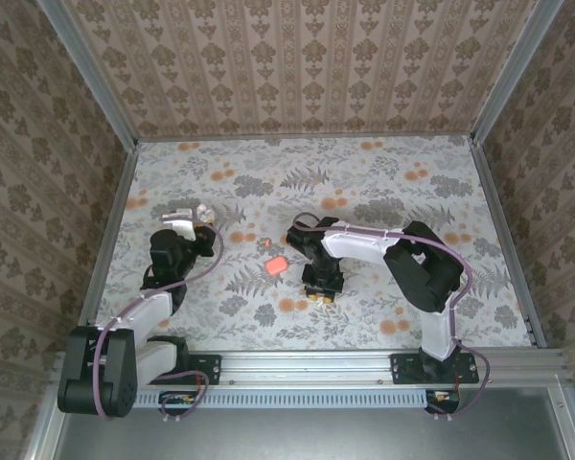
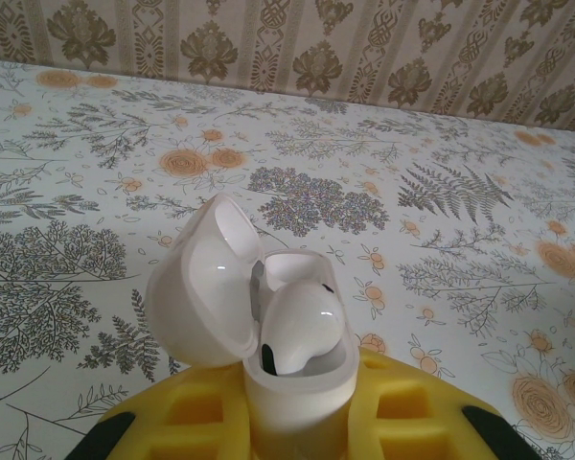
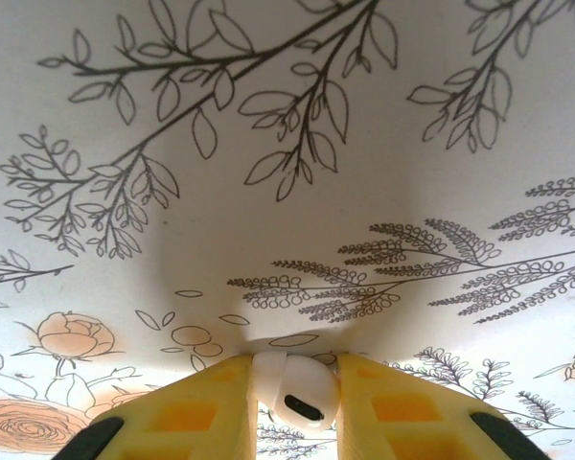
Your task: Insert wireless bluetooth earbuds into charging case
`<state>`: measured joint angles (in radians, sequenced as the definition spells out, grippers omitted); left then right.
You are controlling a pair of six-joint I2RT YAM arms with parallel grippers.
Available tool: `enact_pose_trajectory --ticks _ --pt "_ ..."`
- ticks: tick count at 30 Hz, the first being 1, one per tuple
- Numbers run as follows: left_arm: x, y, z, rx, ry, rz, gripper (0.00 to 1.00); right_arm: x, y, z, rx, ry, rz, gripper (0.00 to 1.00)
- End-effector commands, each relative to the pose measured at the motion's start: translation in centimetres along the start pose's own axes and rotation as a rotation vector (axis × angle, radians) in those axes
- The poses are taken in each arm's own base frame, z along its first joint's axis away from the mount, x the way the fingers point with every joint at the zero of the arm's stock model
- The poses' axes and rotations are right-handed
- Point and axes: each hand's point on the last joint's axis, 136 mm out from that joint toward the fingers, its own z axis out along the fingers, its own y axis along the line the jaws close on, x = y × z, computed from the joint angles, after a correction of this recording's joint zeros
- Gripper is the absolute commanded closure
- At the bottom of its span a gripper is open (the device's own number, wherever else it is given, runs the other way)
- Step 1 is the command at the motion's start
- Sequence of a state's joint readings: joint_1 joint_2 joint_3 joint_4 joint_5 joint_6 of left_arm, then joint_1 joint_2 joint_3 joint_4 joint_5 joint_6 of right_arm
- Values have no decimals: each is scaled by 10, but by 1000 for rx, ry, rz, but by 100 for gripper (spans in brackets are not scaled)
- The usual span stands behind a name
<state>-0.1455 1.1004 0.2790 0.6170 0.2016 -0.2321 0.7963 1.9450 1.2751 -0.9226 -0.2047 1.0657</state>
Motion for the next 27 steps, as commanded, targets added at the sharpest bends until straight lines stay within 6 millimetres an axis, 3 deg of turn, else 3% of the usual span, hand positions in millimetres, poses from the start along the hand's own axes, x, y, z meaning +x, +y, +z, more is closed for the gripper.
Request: enact_pose_trajectory --ticks 1,8,11,14,19,25,27 --pt "-14 -6 2 17 -30 26 98 -2 -12 3 65 -24 -29 76" --pt "-10 -17 2 65 -23 54 98 -18 -6 -25 14 -172 -97 78" --pt "-9 -32 3 135 -24 74 98 -27 3 -43 -51 -264 -149 79" --pt "-5 -60 3 262 -31 139 98 -37 19 -67 -146 -386 -260 80" --pt "14 -114 -1 511 -40 249 98 -52 45 -123 -298 -674 -505 80" --pt "32 -155 -9 699 -56 347 98 -45 70 -175 -434 -917 -779 80" --pt "33 -170 -18 785 -79 379 98 -40 78 -183 -462 -952 -855 80"
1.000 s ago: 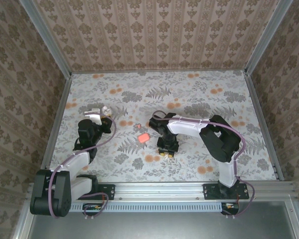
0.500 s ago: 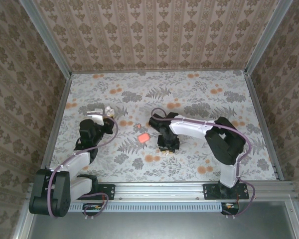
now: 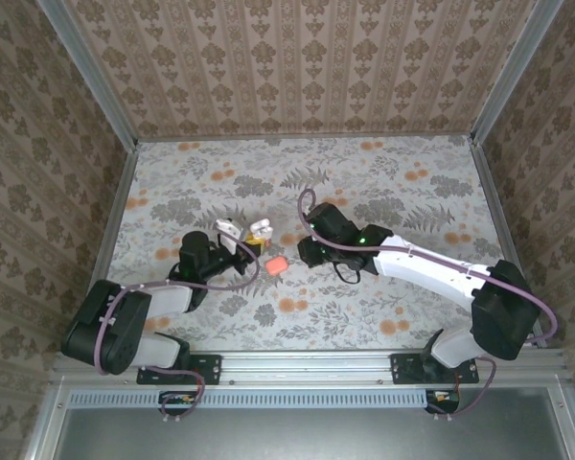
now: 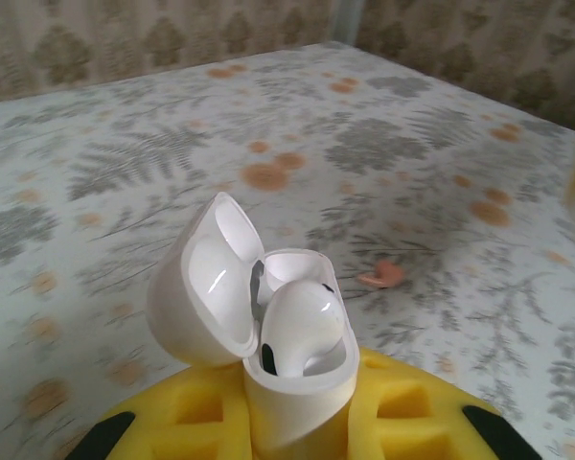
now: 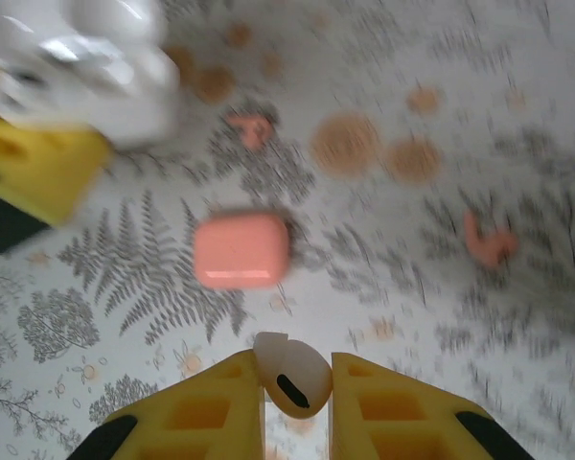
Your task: Insert wireless bluetooth earbuds into charging case
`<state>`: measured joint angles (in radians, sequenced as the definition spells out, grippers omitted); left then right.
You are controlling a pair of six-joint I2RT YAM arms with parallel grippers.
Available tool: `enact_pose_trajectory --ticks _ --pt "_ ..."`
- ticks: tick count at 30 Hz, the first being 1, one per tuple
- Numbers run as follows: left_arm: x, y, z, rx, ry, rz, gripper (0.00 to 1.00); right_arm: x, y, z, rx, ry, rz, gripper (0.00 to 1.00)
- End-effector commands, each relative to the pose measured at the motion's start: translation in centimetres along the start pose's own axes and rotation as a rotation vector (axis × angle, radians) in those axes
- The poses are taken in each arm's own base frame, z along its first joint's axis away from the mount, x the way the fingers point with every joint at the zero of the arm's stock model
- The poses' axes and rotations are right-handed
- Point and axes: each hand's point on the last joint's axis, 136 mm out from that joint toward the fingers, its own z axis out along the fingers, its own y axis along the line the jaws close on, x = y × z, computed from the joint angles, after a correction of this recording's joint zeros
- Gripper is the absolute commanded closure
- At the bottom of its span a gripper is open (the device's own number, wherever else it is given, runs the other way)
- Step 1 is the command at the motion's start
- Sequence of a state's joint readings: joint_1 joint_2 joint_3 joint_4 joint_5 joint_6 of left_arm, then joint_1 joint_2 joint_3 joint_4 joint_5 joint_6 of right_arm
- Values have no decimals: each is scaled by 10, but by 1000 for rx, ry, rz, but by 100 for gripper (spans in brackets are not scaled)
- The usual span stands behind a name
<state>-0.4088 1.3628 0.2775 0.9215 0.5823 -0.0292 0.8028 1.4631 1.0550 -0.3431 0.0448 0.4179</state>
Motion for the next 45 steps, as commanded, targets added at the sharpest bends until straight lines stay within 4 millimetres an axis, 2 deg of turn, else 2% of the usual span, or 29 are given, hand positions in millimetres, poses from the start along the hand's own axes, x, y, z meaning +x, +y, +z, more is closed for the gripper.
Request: enact_pose_trajectory --ticks 1,4,9,10,20,25,36,40,45 --pt "-24 -31 2 153 -106 155 98 -34 24 -10 -100 -160 -218 80" --pt "-23 -40 6 212 -107 189 99 -37 27 -12 -106 -184 -300 80" --pt "-25 -44 7 241 -124 215 99 -45 28 -21 -102 -244 -372 80" --pt "-25 -54 9 269 -124 218 99 -46 27 -21 -98 -252 -378 80" --pt "-34 -58 11 287 -159 186 98 -59 30 -14 -85 -284 -406 80" --pt "-39 -59 11 296 -174 173 98 -58 28 -10 -71 -273 -408 81" --pt "-52 -60 11 306 -208 168 98 -50 9 -5 30 -228 -434 81" --pt "-55 -61 11 304 -214 170 98 -47 10 -4 35 -218 -449 81" --pt "-58 -59 12 295 -220 173 98 -42 20 -2 15 -200 -494 80"
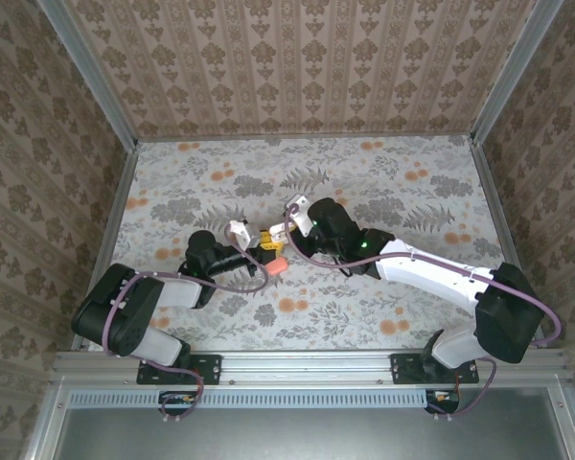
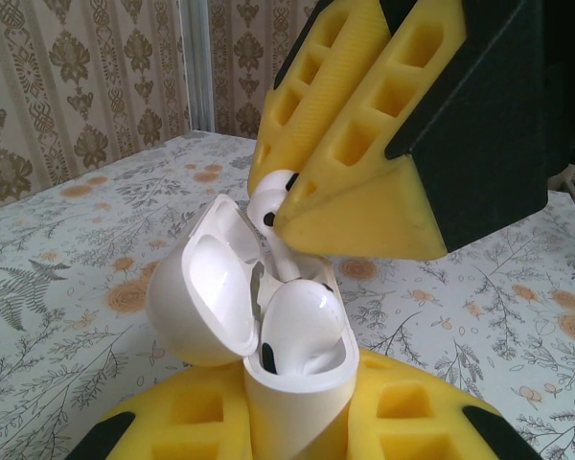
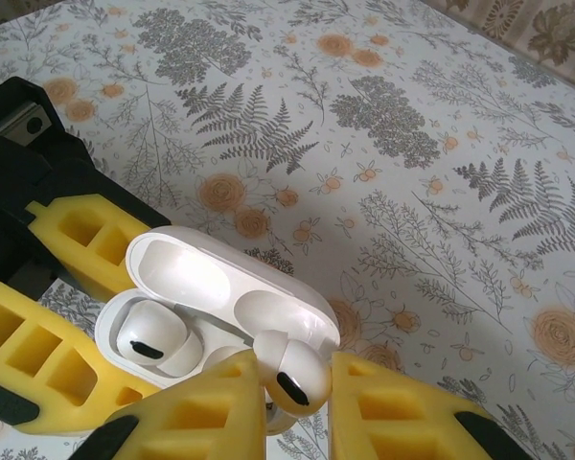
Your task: Insert wireless bluetooth earbuds into charging case
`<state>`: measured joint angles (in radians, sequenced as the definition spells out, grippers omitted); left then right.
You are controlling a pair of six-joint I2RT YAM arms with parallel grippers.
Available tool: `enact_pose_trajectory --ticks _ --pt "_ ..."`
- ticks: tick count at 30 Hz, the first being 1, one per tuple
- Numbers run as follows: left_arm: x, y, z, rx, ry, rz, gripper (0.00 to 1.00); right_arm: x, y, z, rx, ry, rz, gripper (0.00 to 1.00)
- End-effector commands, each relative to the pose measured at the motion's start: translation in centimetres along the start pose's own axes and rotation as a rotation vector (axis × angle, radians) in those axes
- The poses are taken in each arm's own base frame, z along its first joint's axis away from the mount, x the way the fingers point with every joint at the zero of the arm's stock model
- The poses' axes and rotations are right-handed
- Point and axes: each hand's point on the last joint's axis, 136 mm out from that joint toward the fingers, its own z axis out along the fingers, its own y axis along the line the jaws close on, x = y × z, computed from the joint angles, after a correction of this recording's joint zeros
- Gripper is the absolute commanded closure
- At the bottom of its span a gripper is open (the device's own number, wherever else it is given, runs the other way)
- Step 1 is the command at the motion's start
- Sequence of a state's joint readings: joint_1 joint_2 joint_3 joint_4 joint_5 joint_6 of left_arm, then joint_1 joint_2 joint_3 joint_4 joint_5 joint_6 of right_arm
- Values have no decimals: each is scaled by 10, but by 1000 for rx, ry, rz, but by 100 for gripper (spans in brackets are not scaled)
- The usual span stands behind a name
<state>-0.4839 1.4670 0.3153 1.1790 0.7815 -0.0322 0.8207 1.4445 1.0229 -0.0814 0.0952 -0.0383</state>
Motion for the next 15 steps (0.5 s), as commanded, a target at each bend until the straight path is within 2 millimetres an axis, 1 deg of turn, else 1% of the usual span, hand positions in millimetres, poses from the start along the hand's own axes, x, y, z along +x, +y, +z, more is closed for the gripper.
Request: enact_pose_trajectory --ticks 1,9,15 --pt "-25 -2 5 23 -68 54 98 9 5 5 0 59 -54 80" --pt "-24 0 4 8 -61 57 98 17 16 6 -26 108 -97 79" --pt "-24 1 4 0 -58 59 98 18 24 5 -60 111 -76 75"
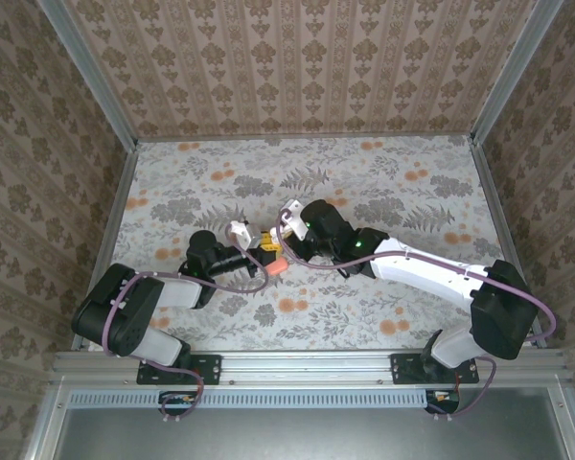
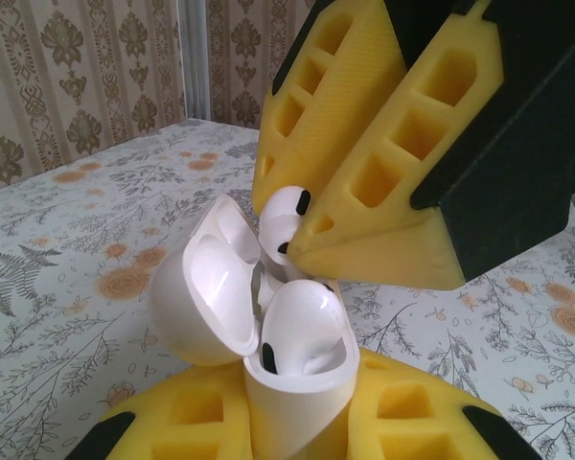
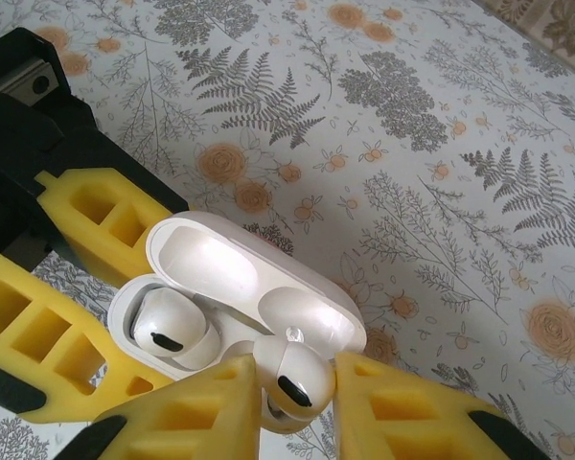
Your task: Insert wireless bluetooth earbuds into charging case
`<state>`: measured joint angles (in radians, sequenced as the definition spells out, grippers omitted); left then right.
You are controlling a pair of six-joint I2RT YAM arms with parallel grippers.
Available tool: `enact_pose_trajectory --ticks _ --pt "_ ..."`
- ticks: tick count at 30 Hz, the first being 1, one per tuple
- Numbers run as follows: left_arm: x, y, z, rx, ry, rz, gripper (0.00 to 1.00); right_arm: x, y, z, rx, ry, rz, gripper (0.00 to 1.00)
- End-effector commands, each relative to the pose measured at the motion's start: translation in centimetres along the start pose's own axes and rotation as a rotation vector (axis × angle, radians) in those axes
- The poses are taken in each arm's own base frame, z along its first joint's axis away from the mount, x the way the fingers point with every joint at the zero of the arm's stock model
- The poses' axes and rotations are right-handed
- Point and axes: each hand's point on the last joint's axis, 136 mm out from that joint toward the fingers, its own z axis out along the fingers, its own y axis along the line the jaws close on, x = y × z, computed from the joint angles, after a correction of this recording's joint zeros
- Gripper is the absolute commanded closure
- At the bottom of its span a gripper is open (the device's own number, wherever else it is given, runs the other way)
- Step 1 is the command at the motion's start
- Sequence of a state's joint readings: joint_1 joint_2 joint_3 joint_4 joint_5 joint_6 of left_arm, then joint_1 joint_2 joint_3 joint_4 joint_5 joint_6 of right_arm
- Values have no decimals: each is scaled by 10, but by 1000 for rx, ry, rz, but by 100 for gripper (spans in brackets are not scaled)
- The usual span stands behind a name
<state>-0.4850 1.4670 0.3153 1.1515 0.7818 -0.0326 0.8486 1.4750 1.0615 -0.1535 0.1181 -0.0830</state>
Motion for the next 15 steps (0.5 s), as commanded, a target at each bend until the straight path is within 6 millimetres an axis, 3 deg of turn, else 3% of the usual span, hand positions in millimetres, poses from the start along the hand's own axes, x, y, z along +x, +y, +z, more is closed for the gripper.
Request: enact_pose_trajectory --ticks 1,15 --pt "-30 1 3 0 -79 80 98 9 15 1 -57 46 -4 74" --pt "-30 -1 4 4 -70 90 98 -9 13 -8 -74 -24 68 63"
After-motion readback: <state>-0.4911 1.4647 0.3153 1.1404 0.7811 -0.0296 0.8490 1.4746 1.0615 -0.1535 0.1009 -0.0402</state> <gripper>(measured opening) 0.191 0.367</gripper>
